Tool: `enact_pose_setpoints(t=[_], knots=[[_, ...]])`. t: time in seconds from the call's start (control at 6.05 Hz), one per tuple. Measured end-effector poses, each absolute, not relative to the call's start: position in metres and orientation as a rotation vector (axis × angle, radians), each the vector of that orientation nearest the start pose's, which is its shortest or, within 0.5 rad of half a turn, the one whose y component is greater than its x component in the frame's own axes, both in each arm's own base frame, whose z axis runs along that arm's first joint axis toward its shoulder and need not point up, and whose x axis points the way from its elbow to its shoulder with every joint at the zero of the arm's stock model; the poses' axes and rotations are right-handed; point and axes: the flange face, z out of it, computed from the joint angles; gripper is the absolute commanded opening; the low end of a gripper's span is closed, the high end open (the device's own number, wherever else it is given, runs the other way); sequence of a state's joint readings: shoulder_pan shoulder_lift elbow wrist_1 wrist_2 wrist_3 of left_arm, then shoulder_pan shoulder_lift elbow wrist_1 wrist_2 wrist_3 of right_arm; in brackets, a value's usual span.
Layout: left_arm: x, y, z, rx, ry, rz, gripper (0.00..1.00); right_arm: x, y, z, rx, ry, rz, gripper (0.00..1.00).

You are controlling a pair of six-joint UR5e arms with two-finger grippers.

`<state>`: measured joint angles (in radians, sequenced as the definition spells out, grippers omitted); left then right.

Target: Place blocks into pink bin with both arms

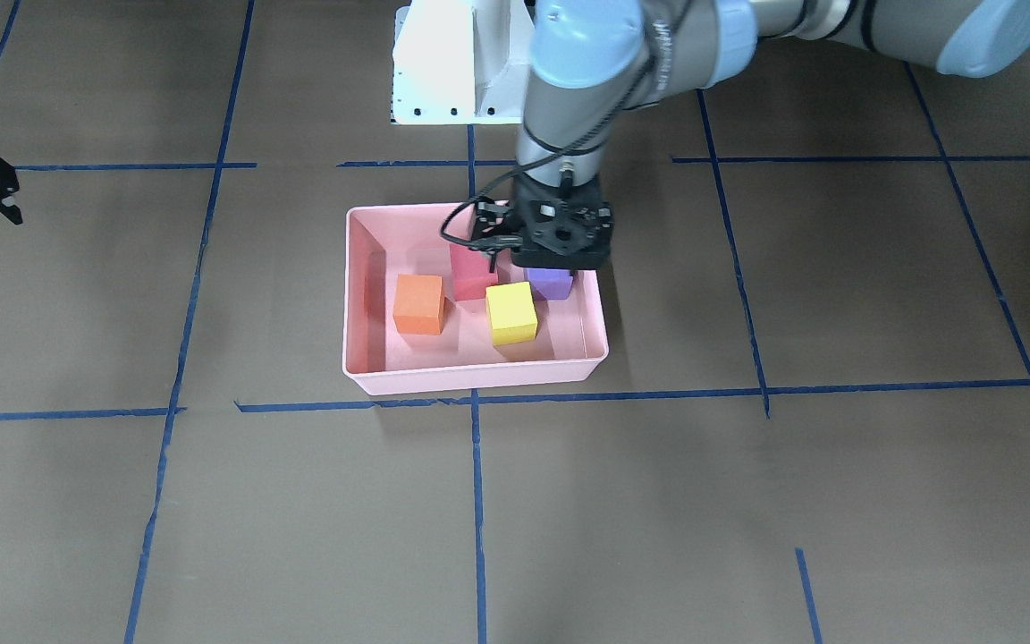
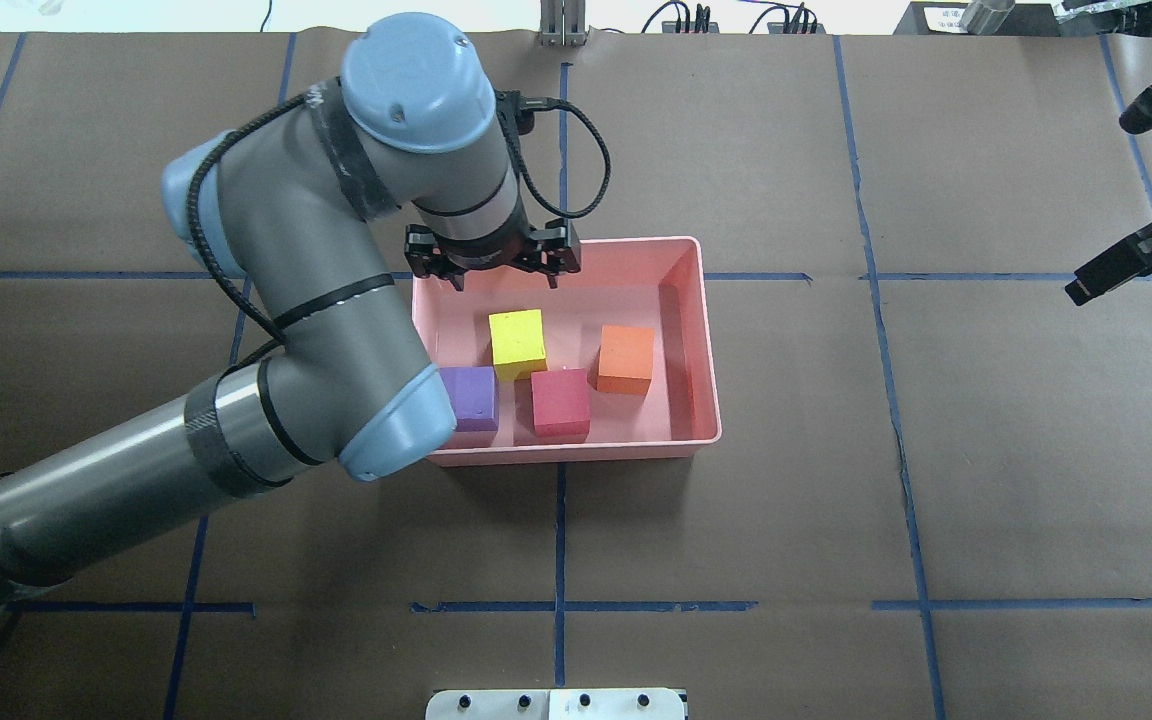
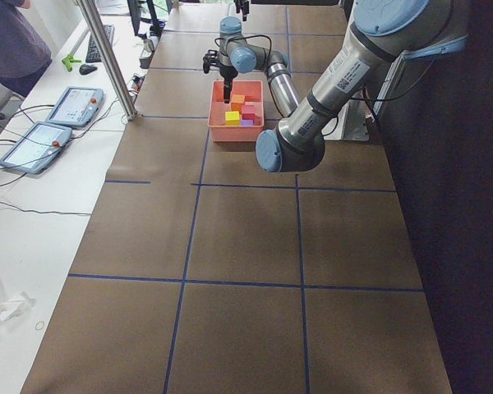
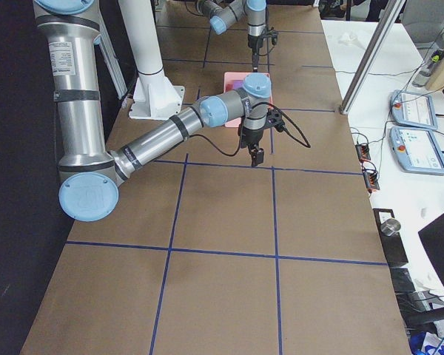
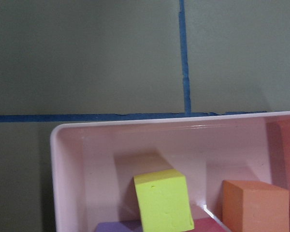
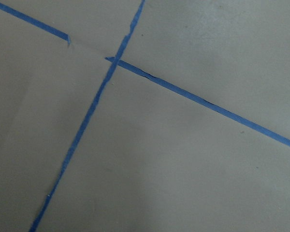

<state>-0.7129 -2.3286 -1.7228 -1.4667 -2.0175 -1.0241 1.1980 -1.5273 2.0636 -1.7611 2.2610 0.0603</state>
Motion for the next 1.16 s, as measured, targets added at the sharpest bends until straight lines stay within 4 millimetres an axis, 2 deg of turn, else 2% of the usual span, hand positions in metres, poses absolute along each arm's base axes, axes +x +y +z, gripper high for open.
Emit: enact_pose_setpoints(t=[0.33,0.5,0.66,0.83,0.99,1.16], knots=[[0.346,-0.509,0.236,0.204,0.842,0.171,1.0,-0.05,-0.448,0.474,0.16,-0.746,-0.415,1.0],[0.286,-0.52,0.29,0.22,0.808,0.26,1.0,-0.018,-0.436,0.499,0.147,-0.748,-0.376,1.0],[0.219,-0.531,0.347,0.226,0.778,0.324,1.0,0.012,-0.425,0.525,0.13,-0.744,-0.332,1.0],[0.15,-0.532,0.405,0.218,0.747,0.34,1.0,0.039,-0.412,0.555,0.1,-0.744,-0.275,1.0],[0.084,-0.52,0.465,0.185,0.72,0.306,1.0,0.056,-0.4,0.582,0.059,-0.749,-0.22,1.0],[0.032,-0.499,0.516,0.148,0.702,0.265,1.0,0.06,-0.394,0.595,0.036,-0.76,-0.195,1.0]])
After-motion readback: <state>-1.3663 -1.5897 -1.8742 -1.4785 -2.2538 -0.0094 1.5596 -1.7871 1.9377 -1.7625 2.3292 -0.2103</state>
